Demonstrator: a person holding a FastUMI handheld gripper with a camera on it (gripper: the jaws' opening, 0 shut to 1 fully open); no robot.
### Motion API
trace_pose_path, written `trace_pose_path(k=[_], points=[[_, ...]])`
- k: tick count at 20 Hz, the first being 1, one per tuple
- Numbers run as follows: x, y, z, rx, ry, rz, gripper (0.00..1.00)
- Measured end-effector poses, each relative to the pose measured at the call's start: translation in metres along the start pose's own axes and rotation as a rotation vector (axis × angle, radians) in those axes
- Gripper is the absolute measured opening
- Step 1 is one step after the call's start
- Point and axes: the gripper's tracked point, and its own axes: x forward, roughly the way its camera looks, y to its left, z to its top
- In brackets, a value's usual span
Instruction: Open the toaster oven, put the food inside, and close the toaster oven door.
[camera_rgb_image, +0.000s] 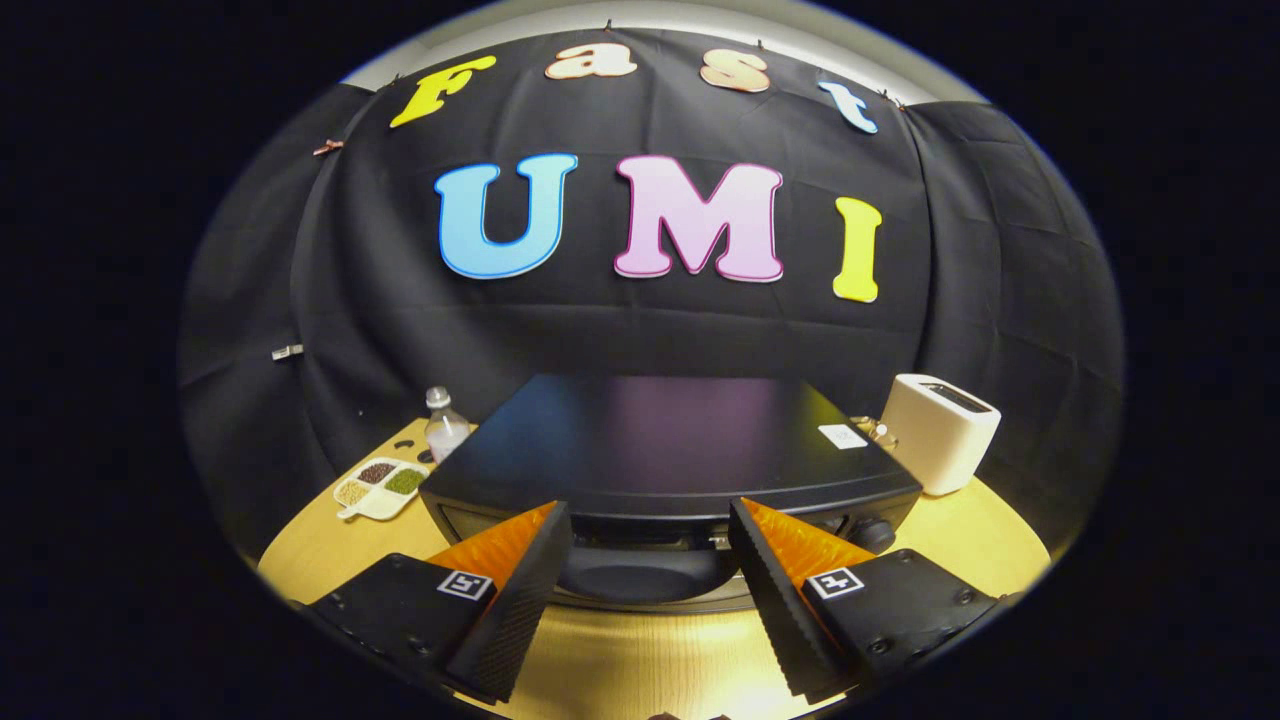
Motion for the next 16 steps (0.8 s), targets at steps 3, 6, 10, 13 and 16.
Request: trace_pose_path(k=[3,6,10,13,16], points=[[0.003,-0.001,0.005,0.017,-0.023,-0.002,0.99],[0.001,-0.001,-0.002,0.017,-0.007,0.007,0.99],[-0.013,0.001,-0.009,0.012,0.011,0.02,0.99],[-0.026,0.001,-0.019,0.026,0.042,0.031,0.99],[-0.039,0.001,-0.029,0.028,0.057,0.035,0.98]])
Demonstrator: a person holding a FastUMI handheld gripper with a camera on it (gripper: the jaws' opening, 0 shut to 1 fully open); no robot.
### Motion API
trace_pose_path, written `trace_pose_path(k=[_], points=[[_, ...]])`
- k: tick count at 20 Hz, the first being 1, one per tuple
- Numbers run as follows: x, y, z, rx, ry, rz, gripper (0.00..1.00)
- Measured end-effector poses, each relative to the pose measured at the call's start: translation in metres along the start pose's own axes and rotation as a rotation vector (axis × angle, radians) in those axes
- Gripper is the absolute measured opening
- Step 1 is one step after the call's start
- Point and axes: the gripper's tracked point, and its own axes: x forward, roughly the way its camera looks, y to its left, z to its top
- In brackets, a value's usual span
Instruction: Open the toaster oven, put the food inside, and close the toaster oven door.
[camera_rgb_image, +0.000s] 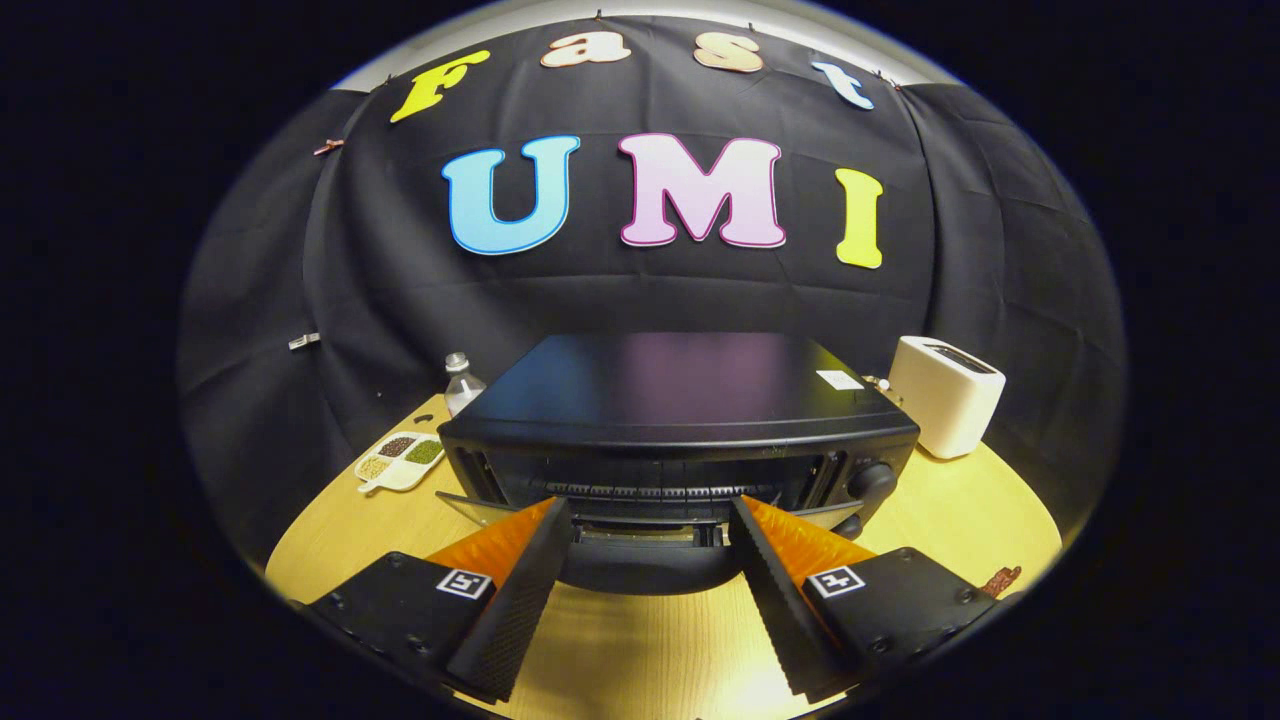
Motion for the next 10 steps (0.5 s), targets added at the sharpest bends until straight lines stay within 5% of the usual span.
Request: trace_pose_path(k=[10], points=[[-0.033,0.001,-0.051,-0.035,0.072,0.021,0.98]])
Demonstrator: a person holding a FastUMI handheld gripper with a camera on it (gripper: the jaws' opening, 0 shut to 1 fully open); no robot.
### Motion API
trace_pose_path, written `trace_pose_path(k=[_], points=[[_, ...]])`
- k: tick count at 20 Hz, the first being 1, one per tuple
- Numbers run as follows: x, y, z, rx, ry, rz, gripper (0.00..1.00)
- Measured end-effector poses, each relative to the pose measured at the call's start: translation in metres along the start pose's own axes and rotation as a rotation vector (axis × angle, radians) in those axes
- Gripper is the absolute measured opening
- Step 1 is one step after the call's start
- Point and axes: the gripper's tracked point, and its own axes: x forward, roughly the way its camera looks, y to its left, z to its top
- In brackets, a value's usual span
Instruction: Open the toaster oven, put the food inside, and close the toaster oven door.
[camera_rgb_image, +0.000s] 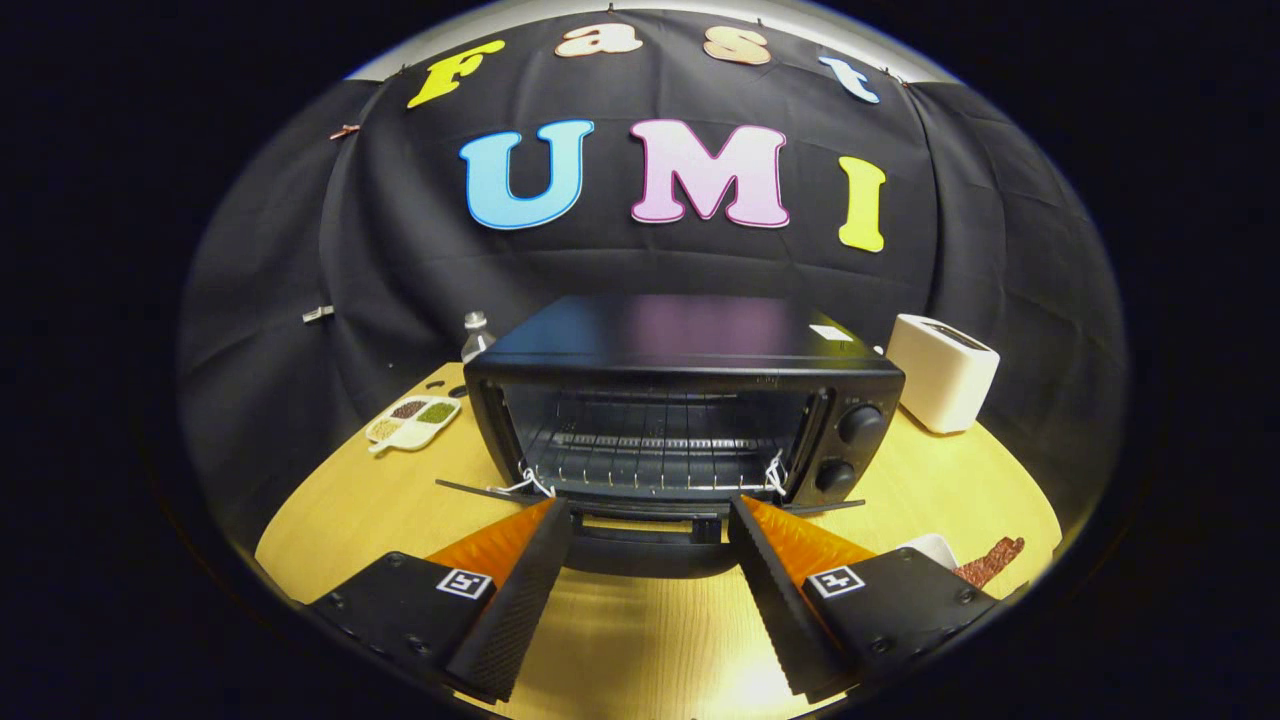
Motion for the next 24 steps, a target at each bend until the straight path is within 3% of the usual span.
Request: trace_pose_path(k=[9,18,24], points=[[-0.007,-0.005,-0.094,0.039,0.199,0.024,0.98],[-0.079,-0.063,-0.047,-0.016,0.086,0.044,0.98],[-0.114,-0.162,-0.001,-0.014,0.078,-0.057,0.98]])
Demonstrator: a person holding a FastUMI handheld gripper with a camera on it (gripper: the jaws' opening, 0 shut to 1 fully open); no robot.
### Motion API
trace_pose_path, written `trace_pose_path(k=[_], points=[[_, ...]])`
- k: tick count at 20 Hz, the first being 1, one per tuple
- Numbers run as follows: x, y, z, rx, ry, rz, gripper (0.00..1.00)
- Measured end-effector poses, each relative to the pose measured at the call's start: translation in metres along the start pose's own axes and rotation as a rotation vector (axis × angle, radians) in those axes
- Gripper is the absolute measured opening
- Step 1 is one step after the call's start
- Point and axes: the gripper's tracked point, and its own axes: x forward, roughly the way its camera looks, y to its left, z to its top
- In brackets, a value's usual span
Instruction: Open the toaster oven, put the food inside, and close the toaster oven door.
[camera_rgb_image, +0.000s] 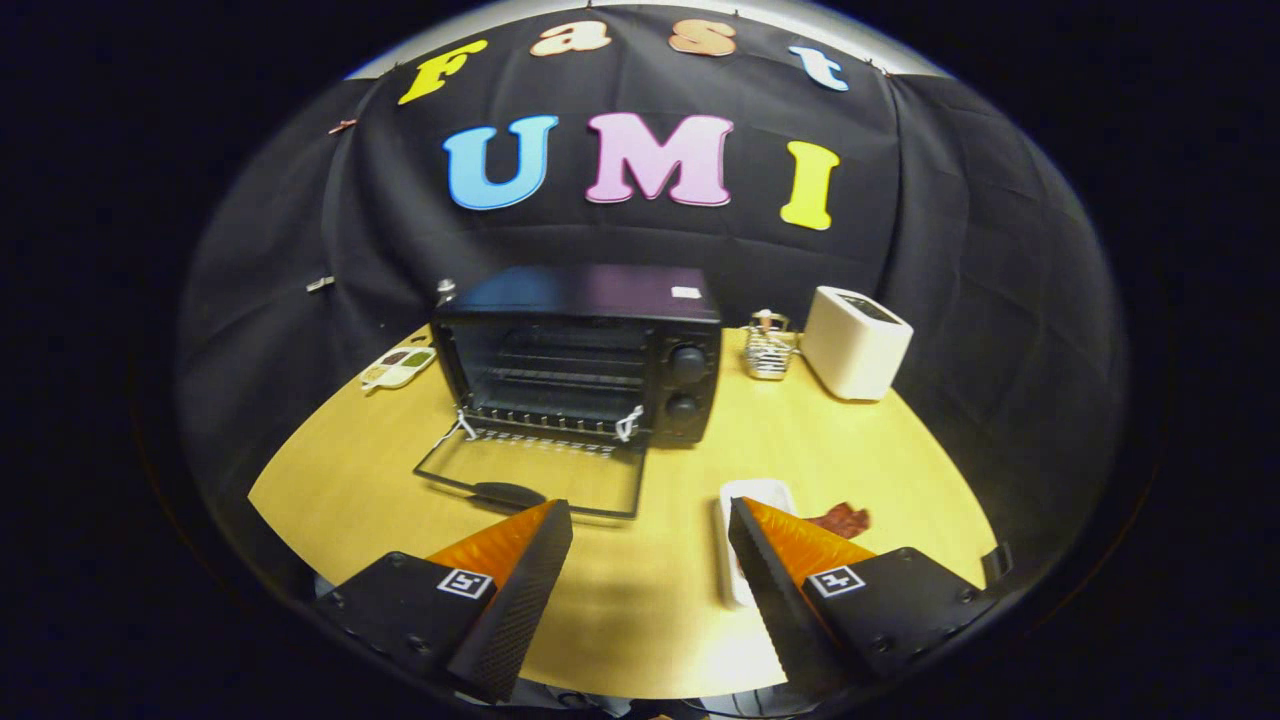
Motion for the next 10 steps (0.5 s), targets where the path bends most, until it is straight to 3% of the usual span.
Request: trace_pose_path(k=[6,10], points=[[0.012,-0.08,0.008,0.054,0.031,-0.062,0.98],[0.033,-0.106,-0.007,0.096,0.097,-0.028,0.98]])
